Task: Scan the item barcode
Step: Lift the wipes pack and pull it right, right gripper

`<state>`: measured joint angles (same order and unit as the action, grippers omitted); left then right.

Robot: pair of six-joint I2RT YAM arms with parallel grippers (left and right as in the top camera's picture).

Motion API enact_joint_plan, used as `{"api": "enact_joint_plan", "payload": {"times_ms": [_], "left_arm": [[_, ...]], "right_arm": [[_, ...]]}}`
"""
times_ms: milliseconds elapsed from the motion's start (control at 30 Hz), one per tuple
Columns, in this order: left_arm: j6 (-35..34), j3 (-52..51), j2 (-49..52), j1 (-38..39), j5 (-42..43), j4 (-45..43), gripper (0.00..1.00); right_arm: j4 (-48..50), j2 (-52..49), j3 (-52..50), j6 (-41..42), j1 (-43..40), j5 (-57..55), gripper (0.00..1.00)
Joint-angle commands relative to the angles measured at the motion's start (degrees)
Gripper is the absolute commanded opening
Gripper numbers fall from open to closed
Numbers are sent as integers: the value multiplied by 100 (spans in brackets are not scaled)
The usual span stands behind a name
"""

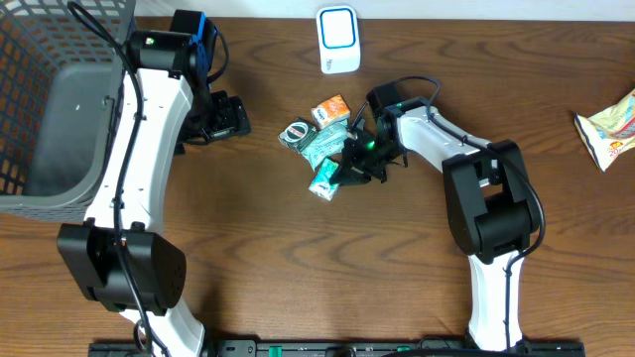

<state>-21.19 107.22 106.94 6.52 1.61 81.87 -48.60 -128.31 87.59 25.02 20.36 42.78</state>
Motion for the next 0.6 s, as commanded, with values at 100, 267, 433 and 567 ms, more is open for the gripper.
{"api": "enact_joint_plan", "payload": {"times_ms": [100, 267, 433, 567], "left_arm": [[-35, -13, -96, -2, 9, 13, 98], [-35, -13, -96, -2, 9, 13, 98], [-35, -13, -96, -2, 9, 13, 98], [-35, -13, -96, -2, 9, 13, 98]], "right_arm": [[-461, 514, 28, -901, -345, -417, 1], [-1117, 1314, 48, -2857, -726, 874, 1], [-1956, 1910, 48, -4854, -1054, 2037, 1], [-2726, 2074, 48, -6157, -1226, 2275, 1]]}}
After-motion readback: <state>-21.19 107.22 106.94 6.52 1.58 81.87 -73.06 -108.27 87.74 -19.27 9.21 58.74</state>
